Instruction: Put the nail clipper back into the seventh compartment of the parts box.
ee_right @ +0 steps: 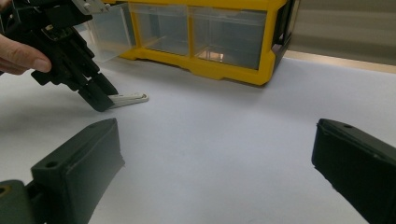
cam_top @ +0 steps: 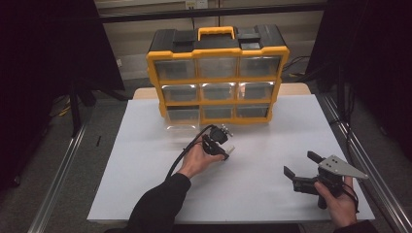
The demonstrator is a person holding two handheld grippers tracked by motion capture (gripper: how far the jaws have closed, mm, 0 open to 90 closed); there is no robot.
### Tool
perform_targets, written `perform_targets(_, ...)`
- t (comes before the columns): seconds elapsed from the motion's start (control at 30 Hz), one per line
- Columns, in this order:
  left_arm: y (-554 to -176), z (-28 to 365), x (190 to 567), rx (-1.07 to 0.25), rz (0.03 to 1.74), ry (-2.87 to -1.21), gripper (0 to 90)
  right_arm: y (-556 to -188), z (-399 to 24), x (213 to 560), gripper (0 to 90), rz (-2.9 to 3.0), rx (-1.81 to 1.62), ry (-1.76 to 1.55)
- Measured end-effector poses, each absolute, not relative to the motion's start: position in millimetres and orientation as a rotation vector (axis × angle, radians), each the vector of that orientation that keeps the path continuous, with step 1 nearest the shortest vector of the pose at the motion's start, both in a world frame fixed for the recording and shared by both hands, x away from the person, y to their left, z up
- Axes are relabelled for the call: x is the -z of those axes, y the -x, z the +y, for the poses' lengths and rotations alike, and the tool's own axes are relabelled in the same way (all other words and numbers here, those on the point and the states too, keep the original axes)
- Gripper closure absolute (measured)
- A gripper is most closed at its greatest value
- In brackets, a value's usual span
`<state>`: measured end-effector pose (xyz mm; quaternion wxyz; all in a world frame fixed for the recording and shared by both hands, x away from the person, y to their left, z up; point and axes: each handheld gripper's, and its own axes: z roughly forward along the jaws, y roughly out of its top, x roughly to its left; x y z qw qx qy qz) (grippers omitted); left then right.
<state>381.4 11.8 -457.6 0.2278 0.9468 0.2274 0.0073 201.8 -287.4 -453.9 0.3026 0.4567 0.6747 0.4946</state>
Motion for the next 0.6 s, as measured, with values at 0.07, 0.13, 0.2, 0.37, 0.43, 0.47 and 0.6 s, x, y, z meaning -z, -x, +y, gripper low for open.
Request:
perform_targets(0.07,-381.4,10.3,458.3,-0.035,0.63,-2.602,70.5,-202.0,-287.2,453.8,1.4,1.786,-1.309,-1.212)
perform_targets(0.13,-382.1,9.6,457.3,-0.044,0.604,-2.631,70.7,-202.2,-286.9,453.9,1.4,1.788,-1.308,-1.212)
perform_targets(0.2,-380.5,8.2,457.0,-0.062,0.588,-2.641,71.4,-202.3,-286.8,453.9,1.4,1.787,-1.307,-1.209)
perform_targets(0.37,-380.6,8.2,457.5,-0.072,0.605,-2.632,75.5,-202.0,-287.1,454.0,1.4,1.788,-1.308,-1.21)
perform_targets(0.43,-383.3,10.1,456.9,-0.051,0.596,-2.639,77.6,-201.6,-287.7,453.9,1.4,1.791,-1.309,-1.206)
perform_targets(0.47,-383.5,10.2,457.0,-0.045,0.595,-2.64,77.7,-201.5,-287.6,453.9,1.4,1.791,-1.309,-1.207)
perform_targets(0.6,-382.1,10.1,457.6,-0.04,0.619,-2.617,77.8,-201.3,-287.9,454.0,1.4,1.789,-1.31,-1.208)
